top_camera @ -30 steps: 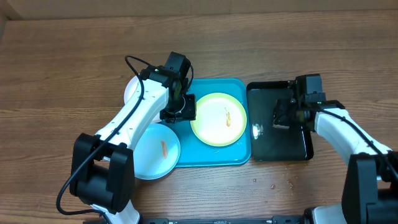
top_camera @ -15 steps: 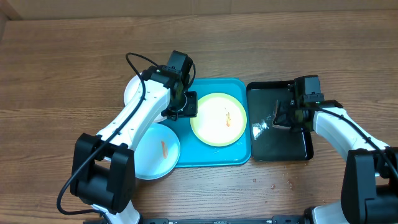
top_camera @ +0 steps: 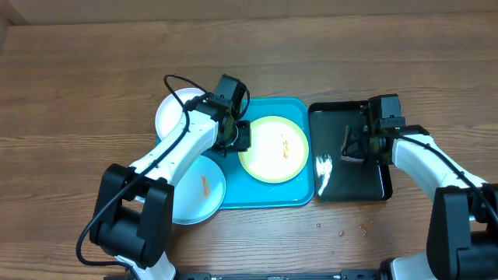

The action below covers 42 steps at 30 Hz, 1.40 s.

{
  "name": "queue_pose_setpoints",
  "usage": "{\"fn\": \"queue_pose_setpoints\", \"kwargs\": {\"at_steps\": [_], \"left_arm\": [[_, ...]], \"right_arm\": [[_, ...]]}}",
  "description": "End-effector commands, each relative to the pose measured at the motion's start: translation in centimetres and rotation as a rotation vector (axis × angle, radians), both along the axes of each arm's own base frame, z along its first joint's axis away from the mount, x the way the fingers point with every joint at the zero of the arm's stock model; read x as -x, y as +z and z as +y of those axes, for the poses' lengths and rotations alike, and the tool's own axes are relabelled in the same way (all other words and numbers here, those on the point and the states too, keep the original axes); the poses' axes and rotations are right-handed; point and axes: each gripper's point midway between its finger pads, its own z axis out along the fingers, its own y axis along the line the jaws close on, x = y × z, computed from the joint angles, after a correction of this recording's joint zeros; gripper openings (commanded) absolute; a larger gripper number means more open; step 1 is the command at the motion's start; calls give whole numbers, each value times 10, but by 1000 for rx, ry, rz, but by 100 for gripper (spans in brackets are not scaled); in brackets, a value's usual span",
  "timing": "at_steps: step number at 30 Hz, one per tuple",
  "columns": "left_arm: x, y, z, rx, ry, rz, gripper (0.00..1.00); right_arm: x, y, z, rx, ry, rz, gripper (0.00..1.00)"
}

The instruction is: Clean dirty plates on tray and stack at the side

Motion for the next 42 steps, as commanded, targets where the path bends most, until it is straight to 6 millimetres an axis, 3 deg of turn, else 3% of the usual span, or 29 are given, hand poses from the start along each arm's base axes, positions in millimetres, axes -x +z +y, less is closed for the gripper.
{"fn": "queue_pose_setpoints", "kwargs": {"at_steps": [1,5,22,27,30,31,32,34,35,42], "left_arm": [[2,-12,5,-30,40,7,31],[8,-21,11,-51,59,17,22],[7,-33,11,-36,80,-4,17],[9,-34,11,-38,78,0,13],[11,-37,14,-53,78,-1,13],[11,-38,15,-58,79,-4,18],[10,-38,15,-60,80,-8,22],[10,-40,15,-58,80,-13,23],[10,-40,15,-58,81,-14,22],[5,-39,13,-49,81,-35,24]], "right_arm": [[1,-3,-2,4,-4,9,23],[4,-4,-2,5,-4,24,23],[6,-4,-2,19,28,31,20],[9,-5,-3,19,28,44,11],[10,-5,-2,19,32,45,9],[9,-5,-2,21,39,43,12],[9,-5,-2,23,42,40,24],[8,-5,-2,24,45,36,41],[7,-5,-2,24,45,34,44],[-1,-2,-2,30,45,-4,45]]}}
